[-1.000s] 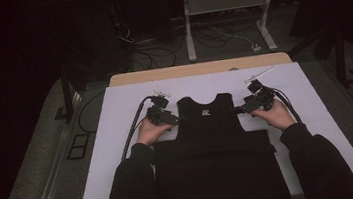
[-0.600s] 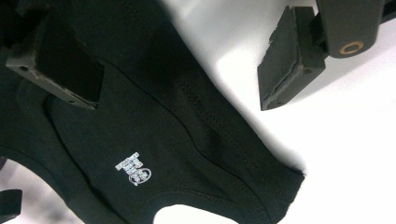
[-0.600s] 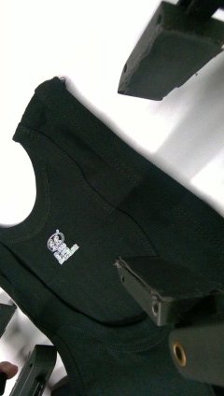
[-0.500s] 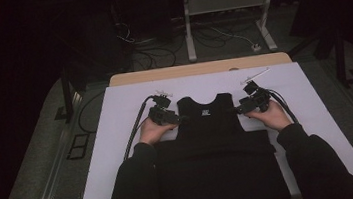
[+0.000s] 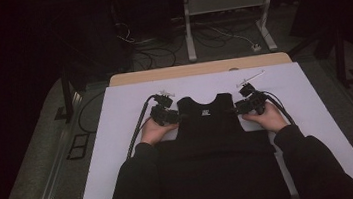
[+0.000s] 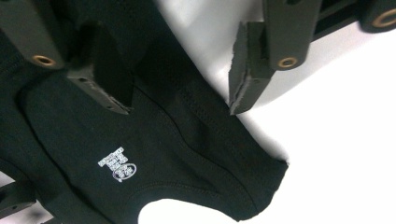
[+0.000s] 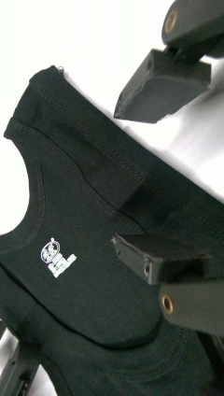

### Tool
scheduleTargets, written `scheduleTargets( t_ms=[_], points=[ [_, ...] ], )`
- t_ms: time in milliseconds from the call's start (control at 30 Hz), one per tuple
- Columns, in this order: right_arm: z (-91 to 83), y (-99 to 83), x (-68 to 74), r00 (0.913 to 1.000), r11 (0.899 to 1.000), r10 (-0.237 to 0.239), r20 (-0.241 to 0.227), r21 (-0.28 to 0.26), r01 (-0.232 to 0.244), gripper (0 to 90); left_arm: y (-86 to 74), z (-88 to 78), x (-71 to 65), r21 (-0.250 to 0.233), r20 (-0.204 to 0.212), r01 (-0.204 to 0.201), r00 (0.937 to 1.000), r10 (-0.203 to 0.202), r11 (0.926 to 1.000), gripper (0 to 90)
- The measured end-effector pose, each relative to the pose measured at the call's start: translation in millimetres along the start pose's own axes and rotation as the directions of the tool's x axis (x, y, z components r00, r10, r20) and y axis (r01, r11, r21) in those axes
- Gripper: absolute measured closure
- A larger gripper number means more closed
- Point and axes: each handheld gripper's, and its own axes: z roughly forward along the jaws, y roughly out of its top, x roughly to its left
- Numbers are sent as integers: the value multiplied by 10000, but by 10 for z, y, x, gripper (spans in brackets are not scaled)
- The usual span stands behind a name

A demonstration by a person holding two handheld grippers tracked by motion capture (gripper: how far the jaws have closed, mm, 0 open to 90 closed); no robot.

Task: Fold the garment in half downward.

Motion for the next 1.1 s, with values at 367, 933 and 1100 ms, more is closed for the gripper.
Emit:
scheduleTargets(
  t_ms=[367,933,1100],
  points=[
    [40,3,105,9992,9993,-370,132,-78,371,450,-1,34,-61,43,-103,-358,9993,358,9994,510],
    [89,-11,224,9987,9999,-116,-496,68,120,806,-20,88,-111,53,715,-237,9972,232,9997,796],
    [74,-10,245,9987,9998,-116,-490,140,123,826,-21,80,-145,135,566,-452,9974,444,9989,832]
  ],
)
